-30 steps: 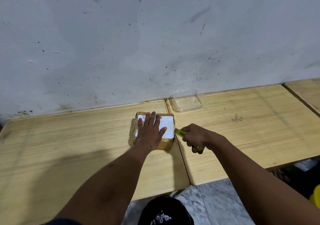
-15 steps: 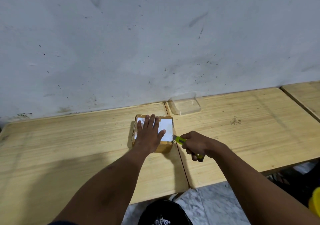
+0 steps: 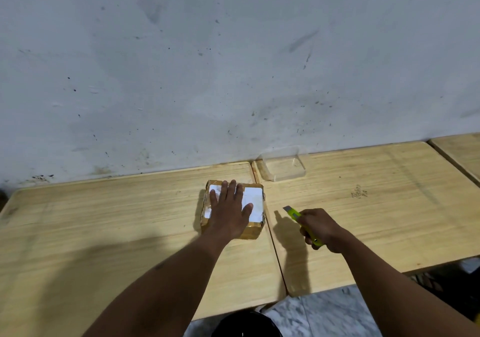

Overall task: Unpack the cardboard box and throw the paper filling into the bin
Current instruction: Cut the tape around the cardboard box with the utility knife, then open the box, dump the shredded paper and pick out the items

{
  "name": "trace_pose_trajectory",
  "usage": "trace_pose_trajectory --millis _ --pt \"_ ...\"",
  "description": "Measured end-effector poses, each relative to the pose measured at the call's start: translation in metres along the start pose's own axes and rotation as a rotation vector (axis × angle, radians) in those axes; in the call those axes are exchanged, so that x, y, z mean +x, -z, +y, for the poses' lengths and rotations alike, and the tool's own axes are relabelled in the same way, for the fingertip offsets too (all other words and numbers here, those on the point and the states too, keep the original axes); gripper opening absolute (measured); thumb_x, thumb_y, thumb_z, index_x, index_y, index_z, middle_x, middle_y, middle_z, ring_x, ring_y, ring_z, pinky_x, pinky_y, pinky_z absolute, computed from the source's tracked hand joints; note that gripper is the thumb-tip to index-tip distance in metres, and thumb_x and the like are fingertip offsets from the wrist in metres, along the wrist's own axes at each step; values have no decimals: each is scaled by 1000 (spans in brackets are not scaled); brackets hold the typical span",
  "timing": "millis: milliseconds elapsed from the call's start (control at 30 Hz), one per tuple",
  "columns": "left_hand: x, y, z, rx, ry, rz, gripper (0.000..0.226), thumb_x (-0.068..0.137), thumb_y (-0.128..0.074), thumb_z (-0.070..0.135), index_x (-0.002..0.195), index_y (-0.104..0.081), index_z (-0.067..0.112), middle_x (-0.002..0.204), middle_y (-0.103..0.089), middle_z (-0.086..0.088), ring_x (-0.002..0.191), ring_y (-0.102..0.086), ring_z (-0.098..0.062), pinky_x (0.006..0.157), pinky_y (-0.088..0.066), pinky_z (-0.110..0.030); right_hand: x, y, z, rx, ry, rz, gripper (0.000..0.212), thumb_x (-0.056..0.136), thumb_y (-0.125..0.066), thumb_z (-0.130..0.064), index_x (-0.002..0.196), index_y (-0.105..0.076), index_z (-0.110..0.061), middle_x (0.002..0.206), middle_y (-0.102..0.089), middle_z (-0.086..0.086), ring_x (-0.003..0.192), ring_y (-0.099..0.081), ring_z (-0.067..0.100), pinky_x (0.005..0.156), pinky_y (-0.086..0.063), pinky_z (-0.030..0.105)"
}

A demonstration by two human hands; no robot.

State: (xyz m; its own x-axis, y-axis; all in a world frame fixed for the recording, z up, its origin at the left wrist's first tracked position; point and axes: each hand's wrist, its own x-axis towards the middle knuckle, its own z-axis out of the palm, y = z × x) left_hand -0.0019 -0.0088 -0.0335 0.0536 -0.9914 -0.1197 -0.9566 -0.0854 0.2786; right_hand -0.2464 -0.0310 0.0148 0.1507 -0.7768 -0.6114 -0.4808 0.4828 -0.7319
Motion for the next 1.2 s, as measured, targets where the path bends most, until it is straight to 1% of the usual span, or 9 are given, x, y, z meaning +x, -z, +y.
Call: trace_pose_trajectory --millis 133,233,367,500,700,833,933,1067,1200 --pt "-1 -3 6 2 24 26 66 103 -21 50 157 -3 17 165 7 -4 150 16 -25 119 10 -55 12 -5 14 91 -67 51 25 90 -38 -3 105 -58 0 67 -45 13 45 -39 20 48 -30 26" --pt "-1 -4 6 10 19 39 68 102 -18 53 157 -3 17 165 7 -5 150 17 -26 119 9 -56 17 -7 21 112 -82 70 21 87 -39 -4 95 -58 1 73 -48 14 48 -41 21 49 -31 27" --pt "0 -5 5 6 31 35 95 85 -6 79 157 -2 17 165 9 -4 149 19 -25 117 15 -54 30 -9 27 4 -47 165 22 83 -50 -4 92 -70 -2 77 -56 11 62 -51 25 52 -39 29" --pt "3 -7 8 33 27 46 114 72 -15 92 156 -7 15 165 2 -6 150 14 -27 117 10 -58 41 -13 34 -171 34 316 29 80 -64 -18 106 -74 -15 94 -68 10 89 -61 27 69 -43 28" --pt "9 -3 8 26 -14 2 108 77 -35 83 155 -10 13 165 -1 -7 150 12 -30 117 9 -60 56 -12 45 -457 -60 391 46 84 -65 -44 125 -64 -23 118 -69 9 108 -64 29 84 -50 34" --pt "8 5 7 25 -140 -73 108 76 -51 74 155 -10 13 165 1 -5 151 13 -25 119 7 -58 53 -30 21 -333 262 438 43 92 -62 -42 130 -60 -21 120 -65 8 107 -62 26 87 -49 35" --pt "3 13 -2 38 -279 -111 110 74 -55 73 156 -8 16 165 4 -1 150 15 -18 117 9 -59 48 -53 -13 -170 487 290 40 95 -62 -33 134 -56 -28 117 -63 0 100 -63 17 84 -52 34" --pt "-6 24 -37 51 -309 -37 118 65 -55 82 156 -5 26 165 8 2 150 17 -17 117 9 -58 46 -77 -28 -481 601 117 52 90 -62 -20 140 -52 -32 115 -64 -1 94 -65 18 87 -52 34" --pt "-21 41 -94 -1 -144 -49 119 61 -48 85 155 2 32 164 13 4 149 20 -16 118 12 -54 33 -103 -24 -584 617 132 45 92 -60 -33 136 -56 -30 100 -66 -1 91 -64 15 84 -52 35"
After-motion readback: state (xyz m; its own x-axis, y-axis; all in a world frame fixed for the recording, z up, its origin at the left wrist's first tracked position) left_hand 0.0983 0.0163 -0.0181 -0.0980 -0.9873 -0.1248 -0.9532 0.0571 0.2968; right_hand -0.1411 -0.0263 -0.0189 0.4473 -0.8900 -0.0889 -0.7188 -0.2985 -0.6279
